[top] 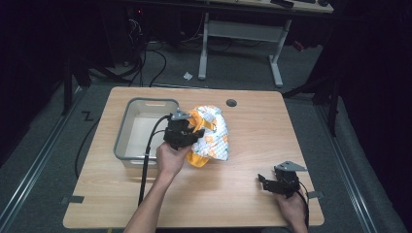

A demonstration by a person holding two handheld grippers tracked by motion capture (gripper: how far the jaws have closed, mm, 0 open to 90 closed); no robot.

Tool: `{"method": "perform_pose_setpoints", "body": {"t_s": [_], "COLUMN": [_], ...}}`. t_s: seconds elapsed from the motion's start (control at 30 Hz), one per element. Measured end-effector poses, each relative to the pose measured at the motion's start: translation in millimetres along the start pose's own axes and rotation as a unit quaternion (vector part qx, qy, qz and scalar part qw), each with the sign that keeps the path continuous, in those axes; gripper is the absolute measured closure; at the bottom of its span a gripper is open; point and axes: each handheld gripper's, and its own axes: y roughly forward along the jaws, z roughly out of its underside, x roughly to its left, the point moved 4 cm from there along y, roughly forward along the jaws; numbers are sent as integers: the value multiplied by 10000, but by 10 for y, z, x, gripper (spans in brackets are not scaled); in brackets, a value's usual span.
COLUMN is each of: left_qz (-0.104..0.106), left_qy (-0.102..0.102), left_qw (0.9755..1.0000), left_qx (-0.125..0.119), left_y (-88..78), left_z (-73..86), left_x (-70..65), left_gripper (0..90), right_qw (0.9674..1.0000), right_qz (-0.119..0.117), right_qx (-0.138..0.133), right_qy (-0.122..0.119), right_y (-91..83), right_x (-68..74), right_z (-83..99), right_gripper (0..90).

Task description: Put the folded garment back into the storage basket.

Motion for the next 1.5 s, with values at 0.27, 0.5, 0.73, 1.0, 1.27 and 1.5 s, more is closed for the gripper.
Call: {"method": "perform_pose_setpoints", "body": {"t_s": [0.27, 0.5, 0.73, 1.0, 1.27, 1.5], "left_qz": [-7, -117, -148, -211, -299, -370], "left_qy": [-84, -109, -187, -228, -251, -255], "left_qw": [9999, 9998, 9996, 9993, 9989, 9986], "left_qx": [-125, -139, -168, -228, -261, -280], "left_y": [-159, -274, -352, -445, -527, -598], "left_z": [-39, -33, -24, -17, -10, -23], "left_x": [77, 153, 219, 289, 349, 398], "left_gripper": [754, 754, 753, 753, 753, 752], "right_qw": [10000, 10000, 10000, 10000, 10000, 10000], "right_qz": [0, 2, 3, 4, 4, 6], "right_qx": [1, 1, -1, -2, -1, 0], "right_qy": [4, 5, 0, 0, 1, 10], "right_y": [0, 0, 0, 0, 0, 0], "right_x": [0, 0, -1, -1, -1, 0], "right_z": [0, 0, 0, 0, 0, 0], "right_gripper": [238, 238, 238, 238, 238, 238]}}
